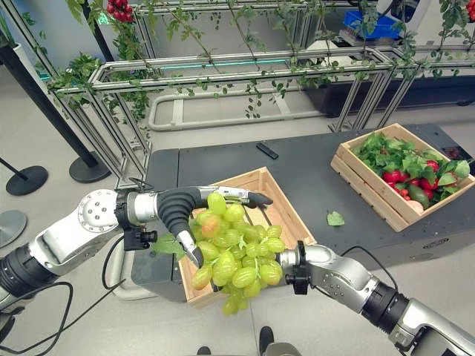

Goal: Pick up the fruits from the basket on one side to the basket on the other side

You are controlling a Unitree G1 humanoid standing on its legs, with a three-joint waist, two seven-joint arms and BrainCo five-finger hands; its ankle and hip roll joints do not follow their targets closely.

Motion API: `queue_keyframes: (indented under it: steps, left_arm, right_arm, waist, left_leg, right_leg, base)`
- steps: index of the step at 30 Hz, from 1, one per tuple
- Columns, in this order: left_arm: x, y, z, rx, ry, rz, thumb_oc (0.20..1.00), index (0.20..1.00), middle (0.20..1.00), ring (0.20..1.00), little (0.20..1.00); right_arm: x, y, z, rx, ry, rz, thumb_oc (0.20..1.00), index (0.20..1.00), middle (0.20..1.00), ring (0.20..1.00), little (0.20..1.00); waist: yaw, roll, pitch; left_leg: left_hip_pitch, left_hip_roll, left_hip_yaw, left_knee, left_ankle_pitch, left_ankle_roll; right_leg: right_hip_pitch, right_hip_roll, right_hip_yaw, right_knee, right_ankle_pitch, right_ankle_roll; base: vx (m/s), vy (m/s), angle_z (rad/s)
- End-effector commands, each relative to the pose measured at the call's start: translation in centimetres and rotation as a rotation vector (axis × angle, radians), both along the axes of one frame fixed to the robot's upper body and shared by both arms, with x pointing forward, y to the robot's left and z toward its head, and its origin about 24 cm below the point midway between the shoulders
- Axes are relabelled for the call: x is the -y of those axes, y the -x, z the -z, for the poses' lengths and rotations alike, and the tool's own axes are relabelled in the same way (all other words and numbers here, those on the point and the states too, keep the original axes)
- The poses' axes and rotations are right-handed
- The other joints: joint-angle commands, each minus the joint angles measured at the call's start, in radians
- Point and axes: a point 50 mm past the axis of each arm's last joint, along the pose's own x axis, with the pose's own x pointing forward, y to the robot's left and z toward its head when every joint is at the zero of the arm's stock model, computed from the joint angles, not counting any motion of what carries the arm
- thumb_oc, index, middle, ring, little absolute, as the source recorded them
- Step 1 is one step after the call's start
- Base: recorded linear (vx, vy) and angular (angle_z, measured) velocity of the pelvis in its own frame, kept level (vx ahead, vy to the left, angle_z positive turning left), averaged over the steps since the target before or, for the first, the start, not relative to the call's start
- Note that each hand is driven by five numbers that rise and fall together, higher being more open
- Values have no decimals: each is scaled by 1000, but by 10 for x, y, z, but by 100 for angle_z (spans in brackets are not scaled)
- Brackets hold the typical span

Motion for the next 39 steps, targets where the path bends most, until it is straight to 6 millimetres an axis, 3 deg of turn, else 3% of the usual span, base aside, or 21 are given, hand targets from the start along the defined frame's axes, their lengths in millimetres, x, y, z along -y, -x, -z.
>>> queue_keyframes:
  steps: [1, 22, 39]
  left_arm:
    - [-10, -8, -18, 103, 81, -58, 1000, 1000, 1000, 1000, 1000]
    - [-3, -29, -23, 298, 69, -179, 1000, 1000, 1000, 1000, 1000]
    - [-37, -27, -31, 303, 162, -316, 1000, 1000, 1000, 1000, 1000]
  right_arm:
    - [-23, 9, -33, 27, -232, -84, 200, 200, 200, 200, 200]
    - [-36, 13, -34, 6, -312, -86, 200, 200, 200, 200, 200]
    - [-9, 7, -32, 2, -367, 109, 200, 200, 200, 200, 200]
  waist:
    - [-10, -57, -9]
    - [-20, -58, -17]
    - [-24, -55, -34]
  left_leg:
    - [-4, -58, 11, 24, -25, 36]
    - [2, -56, 14, 21, -29, 38]
    - [9, -56, 14, 14, -29, 36]
  right_leg:
    - [34, -26, 6, 52, -78, 104]
    - [37, -25, 11, 51, -83, 100]
    - [46, -25, 5, 44, -85, 99]
  base:
    - [0, 0, 0]
    - [0, 0, 0]
    - [0, 0, 0]
